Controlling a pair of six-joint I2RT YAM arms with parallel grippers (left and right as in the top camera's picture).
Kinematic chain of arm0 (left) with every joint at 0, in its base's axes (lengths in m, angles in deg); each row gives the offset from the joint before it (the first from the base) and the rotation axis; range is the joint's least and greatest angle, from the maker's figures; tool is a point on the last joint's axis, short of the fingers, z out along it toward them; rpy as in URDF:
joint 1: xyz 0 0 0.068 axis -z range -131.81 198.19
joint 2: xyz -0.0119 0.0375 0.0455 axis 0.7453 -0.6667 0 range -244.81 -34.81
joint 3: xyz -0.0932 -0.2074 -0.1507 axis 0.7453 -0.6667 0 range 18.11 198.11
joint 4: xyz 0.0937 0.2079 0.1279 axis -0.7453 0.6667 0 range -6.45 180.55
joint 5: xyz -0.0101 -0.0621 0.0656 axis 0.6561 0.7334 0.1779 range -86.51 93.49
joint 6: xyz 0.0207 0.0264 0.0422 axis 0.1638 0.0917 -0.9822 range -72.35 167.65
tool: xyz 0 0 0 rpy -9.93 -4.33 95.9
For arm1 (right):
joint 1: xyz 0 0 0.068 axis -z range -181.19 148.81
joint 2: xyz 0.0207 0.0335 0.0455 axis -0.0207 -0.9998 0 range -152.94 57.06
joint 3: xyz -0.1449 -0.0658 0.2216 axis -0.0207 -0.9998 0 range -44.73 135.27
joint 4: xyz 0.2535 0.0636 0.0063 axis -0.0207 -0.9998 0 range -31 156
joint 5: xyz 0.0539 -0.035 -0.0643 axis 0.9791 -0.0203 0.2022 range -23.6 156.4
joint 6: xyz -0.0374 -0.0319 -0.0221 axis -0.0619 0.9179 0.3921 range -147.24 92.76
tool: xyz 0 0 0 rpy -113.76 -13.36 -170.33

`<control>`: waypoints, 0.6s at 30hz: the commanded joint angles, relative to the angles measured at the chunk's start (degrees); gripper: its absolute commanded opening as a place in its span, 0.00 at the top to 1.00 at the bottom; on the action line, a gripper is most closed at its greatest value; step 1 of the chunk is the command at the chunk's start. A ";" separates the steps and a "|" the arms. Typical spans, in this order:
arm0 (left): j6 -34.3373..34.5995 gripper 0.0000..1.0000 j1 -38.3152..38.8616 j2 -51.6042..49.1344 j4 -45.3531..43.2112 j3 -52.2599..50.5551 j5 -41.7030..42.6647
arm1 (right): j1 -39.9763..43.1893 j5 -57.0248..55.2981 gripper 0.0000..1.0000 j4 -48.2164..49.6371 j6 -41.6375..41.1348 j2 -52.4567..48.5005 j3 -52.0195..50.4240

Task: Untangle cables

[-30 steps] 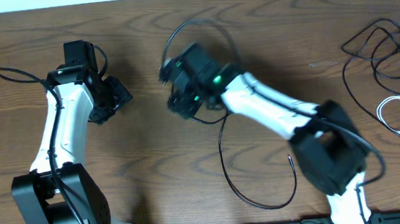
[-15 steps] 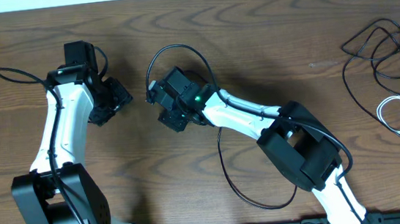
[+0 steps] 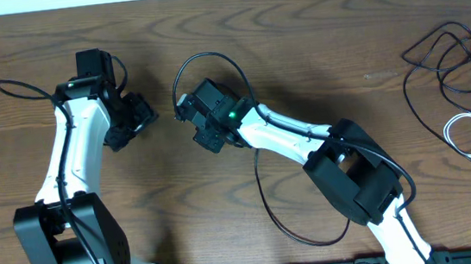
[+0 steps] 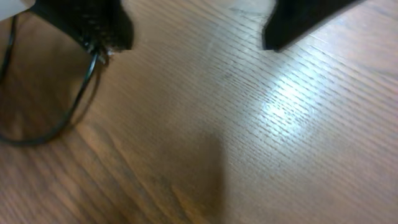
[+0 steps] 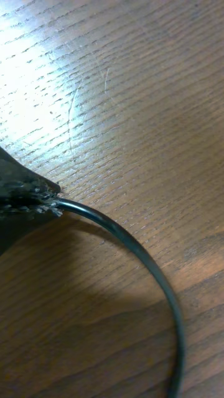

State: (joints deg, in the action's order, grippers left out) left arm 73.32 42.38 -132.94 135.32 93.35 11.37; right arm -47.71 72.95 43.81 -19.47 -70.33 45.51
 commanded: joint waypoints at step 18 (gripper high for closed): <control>-0.09 0.00 -0.17 0.92 0.57 0.85 0.26 | 12.83 -0.42 0.99 25.11 -2.03 17.46 14.95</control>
State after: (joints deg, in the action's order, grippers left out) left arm 73.32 42.38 -132.94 135.62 93.35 11.35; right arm -36.89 72.77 68.37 -19.69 -52.45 58.40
